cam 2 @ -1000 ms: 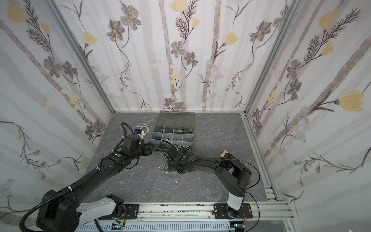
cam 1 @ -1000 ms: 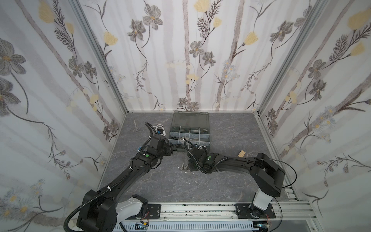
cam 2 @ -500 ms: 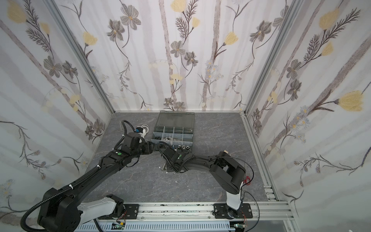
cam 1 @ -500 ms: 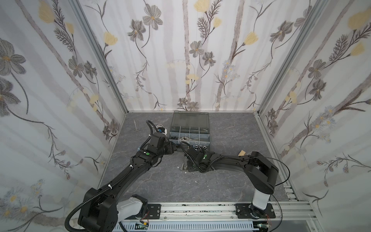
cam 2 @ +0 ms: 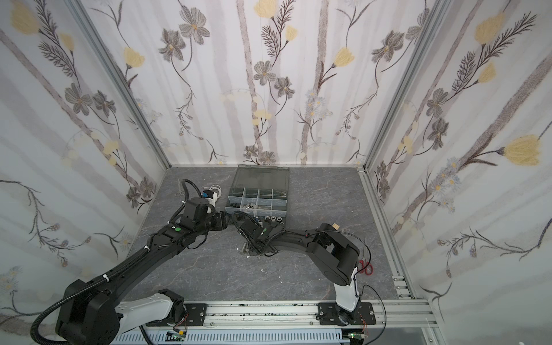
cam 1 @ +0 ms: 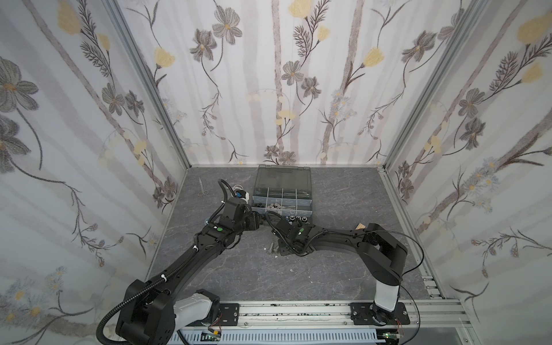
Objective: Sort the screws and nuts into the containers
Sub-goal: 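Close the right gripper on the silver bolt nearest the robot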
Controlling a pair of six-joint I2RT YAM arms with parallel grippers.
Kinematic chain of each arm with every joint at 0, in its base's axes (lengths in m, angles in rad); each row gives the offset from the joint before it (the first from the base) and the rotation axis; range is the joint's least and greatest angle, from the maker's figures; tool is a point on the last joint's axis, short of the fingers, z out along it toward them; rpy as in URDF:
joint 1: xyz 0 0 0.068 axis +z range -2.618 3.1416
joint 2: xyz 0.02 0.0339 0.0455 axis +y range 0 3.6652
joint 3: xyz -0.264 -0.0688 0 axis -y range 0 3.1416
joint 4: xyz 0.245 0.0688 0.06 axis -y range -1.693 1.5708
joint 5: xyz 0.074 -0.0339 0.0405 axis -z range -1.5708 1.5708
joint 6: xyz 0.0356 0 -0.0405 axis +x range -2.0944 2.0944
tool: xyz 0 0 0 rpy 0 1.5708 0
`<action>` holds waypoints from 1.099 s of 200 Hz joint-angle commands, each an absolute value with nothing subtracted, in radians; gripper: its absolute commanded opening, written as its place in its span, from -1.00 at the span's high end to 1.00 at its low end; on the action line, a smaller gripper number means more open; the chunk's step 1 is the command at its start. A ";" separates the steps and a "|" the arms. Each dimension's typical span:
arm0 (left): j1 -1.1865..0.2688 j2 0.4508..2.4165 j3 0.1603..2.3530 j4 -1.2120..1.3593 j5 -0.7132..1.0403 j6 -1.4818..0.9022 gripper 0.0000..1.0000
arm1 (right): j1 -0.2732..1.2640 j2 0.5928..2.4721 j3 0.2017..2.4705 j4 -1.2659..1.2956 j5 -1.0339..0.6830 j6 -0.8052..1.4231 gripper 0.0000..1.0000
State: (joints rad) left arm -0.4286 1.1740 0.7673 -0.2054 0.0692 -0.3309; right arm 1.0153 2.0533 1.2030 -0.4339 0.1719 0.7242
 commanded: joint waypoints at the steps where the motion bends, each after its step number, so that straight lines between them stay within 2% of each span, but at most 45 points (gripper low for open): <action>1: -0.428 1.164 0.763 -0.179 0.075 -0.318 -0.12 | 1.016 2.063 1.212 -0.448 0.198 0.720 0.27; 80: -0.428 1.171 0.767 -0.170 0.082 -0.313 -0.12 | 1.020 2.067 1.222 -0.467 0.199 0.731 0.27; 143: -0.426 1.160 0.757 -0.161 0.083 -0.317 -0.12 | 1.048 2.060 1.223 -0.521 0.219 0.774 0.17; 220: -0.426 1.175 0.755 -0.153 0.110 -0.322 -0.12 | 1.066 2.076 1.218 -0.499 0.224 0.816 0.47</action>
